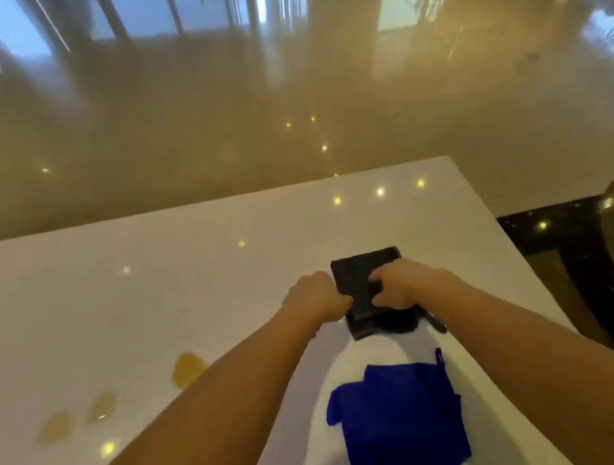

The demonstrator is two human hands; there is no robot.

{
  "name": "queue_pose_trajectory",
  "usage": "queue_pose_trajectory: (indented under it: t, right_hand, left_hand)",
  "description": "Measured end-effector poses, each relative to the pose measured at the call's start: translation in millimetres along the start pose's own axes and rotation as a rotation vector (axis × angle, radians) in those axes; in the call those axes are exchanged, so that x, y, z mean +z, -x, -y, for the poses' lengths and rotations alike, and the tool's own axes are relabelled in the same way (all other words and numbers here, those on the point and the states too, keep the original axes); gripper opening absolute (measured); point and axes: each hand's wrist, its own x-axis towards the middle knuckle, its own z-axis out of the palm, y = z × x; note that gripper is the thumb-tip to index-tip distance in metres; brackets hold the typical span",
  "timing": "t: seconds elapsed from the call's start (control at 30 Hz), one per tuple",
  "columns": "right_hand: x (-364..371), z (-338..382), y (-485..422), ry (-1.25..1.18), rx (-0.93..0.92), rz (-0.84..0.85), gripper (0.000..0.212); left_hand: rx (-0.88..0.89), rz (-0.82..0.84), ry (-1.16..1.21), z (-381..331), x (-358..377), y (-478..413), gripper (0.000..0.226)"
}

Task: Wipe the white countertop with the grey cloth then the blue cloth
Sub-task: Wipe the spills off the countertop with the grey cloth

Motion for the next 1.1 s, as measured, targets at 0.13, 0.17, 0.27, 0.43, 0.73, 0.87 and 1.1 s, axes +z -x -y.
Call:
queue_pose_trajectory:
  t: [0.13, 0.17, 0.27, 0.43, 0.73, 0.87, 1.1]
  right_hand:
    - [65, -22, -28, -0.12, 0.068, -0.262, 0.069]
    - [73, -24, -33, -0.177, 0.038, -0.402, 0.061]
    - [78, -21, -47, -0.597, 0.05, -0.659, 0.055]
    - [53, -8, -38, -1.505, 0.214, -0.317, 0.047]
    - [74, 148, 23, -1.499, -0.183, 0.063, 0.028]
    - [93, 211, 20, -1.325, -0.223, -0.019, 0.028]
    - [141, 255, 3, -0.161, -0.563, -0.521, 0.071]
  left_hand:
    - [-0.035, -0.217, 0.186, -6, 62, -29, 0.052]
    - [-0.057, -0.284, 0.246, -10, 72, -34, 0.051]
    - [-0.108, -0.361, 0.417, -20, 86, -50, 0.045]
    - [-0.127, -0.278, 0.704, -12, 74, -49, 0.032]
    - [-0.025, -0.687, 0.74, 154, 28, 71, 0.02]
    - [-0.146, -0.755, 0.752, 213, 11, 96, 0.032]
    - [-0.483, -0.728, 0.073, 303, 44, 142, 0.078]
